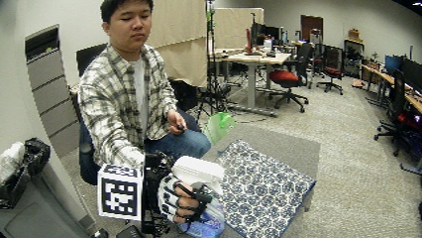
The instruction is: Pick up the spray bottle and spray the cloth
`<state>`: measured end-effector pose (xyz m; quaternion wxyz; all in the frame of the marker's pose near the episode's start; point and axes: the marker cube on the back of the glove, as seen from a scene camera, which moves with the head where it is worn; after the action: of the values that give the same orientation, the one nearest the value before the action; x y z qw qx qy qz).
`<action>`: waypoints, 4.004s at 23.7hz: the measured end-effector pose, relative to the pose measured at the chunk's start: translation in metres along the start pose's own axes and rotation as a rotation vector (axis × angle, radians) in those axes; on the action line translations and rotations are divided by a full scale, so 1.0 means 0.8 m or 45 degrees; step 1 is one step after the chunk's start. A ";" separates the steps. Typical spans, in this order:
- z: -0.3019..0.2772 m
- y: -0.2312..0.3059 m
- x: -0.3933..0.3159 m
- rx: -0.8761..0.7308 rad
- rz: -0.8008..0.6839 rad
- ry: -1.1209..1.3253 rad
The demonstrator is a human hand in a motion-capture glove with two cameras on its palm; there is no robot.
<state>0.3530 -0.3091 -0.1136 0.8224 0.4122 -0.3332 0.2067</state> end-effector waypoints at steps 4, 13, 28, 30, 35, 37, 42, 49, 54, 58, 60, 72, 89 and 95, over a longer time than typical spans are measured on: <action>0.006 0.003 0.000 -0.050 0.028 -0.055; 0.003 -0.004 0.008 -0.050 0.055 -0.091; 0.002 -0.004 0.008 -0.062 0.028 -0.098; 0.002 -0.004 0.008 -0.062 0.025 -0.100; 0.002 -0.007 0.007 -0.074 0.021 -0.100; 0.000 -0.016 0.006 -0.083 0.016 -0.093; 0.002 -0.028 -0.022 -0.192 -0.051 -0.021; 0.020 -0.033 -0.107 -0.424 -0.212 0.113; 0.033 -0.038 -0.146 -0.593 -0.266 0.206; 0.045 -0.037 -0.160 -0.695 -0.278 0.259; 0.052 -0.038 -0.164 -0.737 -0.277 0.281; 0.128 -0.040 -0.181 -0.993 -0.276 0.525; 0.217 -0.031 -0.134 -1.193 -0.086 1.026; 0.236 -0.021 -0.122 -1.289 -0.036 1.127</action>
<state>0.2243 -0.4787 -0.1101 0.9759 -0.1436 -0.0148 0.1635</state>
